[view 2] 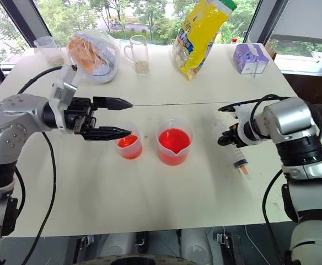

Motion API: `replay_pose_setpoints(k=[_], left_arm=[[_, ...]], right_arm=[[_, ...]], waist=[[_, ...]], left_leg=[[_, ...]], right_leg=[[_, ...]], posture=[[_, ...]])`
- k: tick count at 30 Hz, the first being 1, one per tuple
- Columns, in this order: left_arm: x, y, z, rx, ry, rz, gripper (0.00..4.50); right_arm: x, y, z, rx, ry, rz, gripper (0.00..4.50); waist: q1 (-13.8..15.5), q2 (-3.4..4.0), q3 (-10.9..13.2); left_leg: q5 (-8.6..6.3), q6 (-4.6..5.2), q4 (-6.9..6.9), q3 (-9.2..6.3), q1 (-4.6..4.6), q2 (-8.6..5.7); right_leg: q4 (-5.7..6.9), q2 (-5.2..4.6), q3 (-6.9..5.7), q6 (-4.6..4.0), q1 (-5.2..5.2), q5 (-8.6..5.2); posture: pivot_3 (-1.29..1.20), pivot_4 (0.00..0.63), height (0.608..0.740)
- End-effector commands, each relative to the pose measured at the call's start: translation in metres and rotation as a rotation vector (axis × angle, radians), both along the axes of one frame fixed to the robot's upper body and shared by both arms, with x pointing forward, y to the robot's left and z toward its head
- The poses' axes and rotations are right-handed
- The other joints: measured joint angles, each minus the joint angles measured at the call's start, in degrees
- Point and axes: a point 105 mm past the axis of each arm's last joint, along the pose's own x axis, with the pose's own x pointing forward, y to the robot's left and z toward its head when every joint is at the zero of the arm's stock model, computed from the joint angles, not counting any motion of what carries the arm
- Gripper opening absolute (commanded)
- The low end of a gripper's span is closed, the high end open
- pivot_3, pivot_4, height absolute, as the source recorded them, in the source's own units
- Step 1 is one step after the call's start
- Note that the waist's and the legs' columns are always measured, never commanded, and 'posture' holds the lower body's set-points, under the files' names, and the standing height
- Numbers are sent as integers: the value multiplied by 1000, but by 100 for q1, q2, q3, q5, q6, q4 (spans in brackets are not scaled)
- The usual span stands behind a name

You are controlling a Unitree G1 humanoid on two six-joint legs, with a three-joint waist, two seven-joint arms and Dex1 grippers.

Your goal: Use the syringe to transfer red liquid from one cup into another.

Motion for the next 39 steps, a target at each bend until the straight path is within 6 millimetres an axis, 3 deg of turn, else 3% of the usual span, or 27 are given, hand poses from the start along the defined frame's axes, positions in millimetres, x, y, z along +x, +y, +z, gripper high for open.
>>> replay_pose_setpoints(k=[1,7,11,17,24,32,39], left_arm=[[3,-2,14,-25,-69,-18,4336],[12,-13,27,-52,-80,-72,4336],[19,-17,38,-60,-108,-101,4336],[25,-23,46,-59,-115,-122,4336],[32,-40,62,-85,-129,-130,4336],[29,-58,56,-68,-128,-174,4336],[30,-64,44,-35,-120,-169,4336]], right_arm=[[-3,4,65,18,-324,48,1420],[-32,42,137,108,-922,238,1420],[-66,81,158,371,-1119,434,1420],[-76,110,143,521,-1137,568,1420],[-59,123,93,474,-1101,603,1420],[-53,134,43,442,-1058,603,1420],[-54,137,37,429,-1059,614,1420]], waist=[[-2,-1,-1],[-16,-2,-1],[-37,-1,-1],[-20,-1,-1],[-24,-2,-2],[-39,-1,-2],[-25,-1,-2]], left_leg=[[0,0,0,0,0,0],[0,-1,-1,-4,3,-2],[1,-1,-2,-2,8,1],[2,-3,2,-6,8,-1],[1,-2,2,-6,7,-9],[2,-3,1,-6,11,-8],[3,-4,2,-7,11,-7]], right_leg=[[0,0,0,0,0,0],[0,3,-5,1,5,0],[3,9,-4,1,3,0],[3,2,-6,1,11,0],[2,2,-6,3,11,1],[6,5,-5,3,10,1],[6,5,-5,3,10,1]], posture=[[0,150,740],[0,150,740],[0,150,740],[0,150,740],[0,150,740],[0,150,740],[0,150,740]])
